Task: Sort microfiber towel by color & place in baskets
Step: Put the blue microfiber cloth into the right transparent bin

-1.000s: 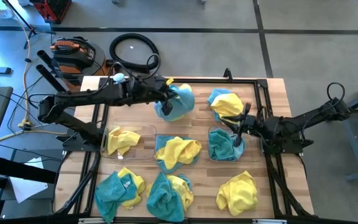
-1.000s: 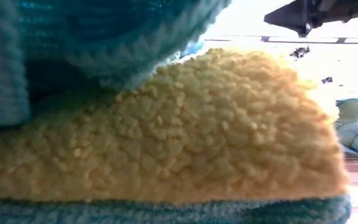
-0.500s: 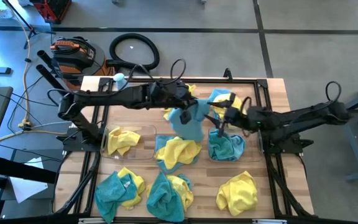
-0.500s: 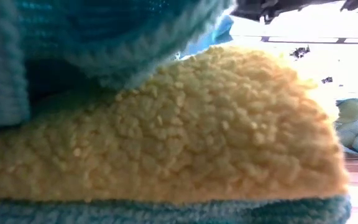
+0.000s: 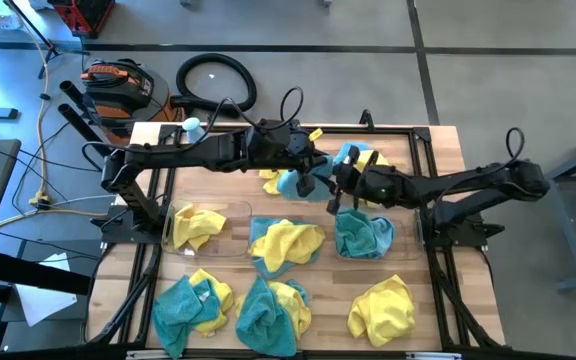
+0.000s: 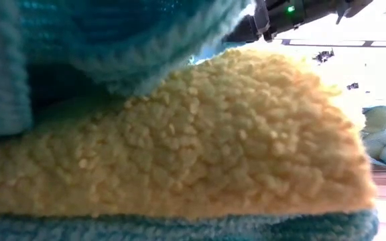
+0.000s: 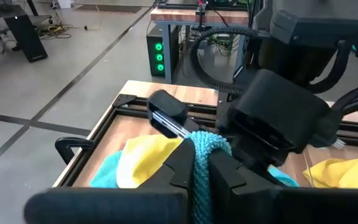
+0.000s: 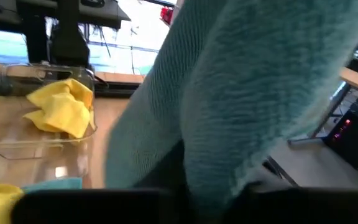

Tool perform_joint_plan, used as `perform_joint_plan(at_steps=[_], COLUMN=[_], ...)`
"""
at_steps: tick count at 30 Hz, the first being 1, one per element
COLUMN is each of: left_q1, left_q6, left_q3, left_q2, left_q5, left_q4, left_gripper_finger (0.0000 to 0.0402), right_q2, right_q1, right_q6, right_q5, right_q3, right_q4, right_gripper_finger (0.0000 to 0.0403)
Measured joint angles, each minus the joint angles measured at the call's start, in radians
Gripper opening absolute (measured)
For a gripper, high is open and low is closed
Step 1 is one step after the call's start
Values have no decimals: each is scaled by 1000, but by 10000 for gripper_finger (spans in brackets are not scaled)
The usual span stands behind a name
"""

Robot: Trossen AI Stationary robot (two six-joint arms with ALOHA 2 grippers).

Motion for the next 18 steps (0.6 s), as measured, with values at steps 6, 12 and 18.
perform_joint_plan(at_steps=[6,12,18], left_q1=[0,1,2], left_q6=[18,35,30], left_q3=[0,-2,0], left_q2=[-5,-13,-47], left_q5=[20,19,15], left_q4=[-61,-175,-287], left_gripper_finger=[70,112,117], right_q2=[-55,-152,-256], right_q1=[6,63,170], right_q6=[68,218,395], right_q5=[44,96,194], right_q3=[48,154,302], right_q4=[-206,-563,-923], right_gripper_finger=[30,9,5])
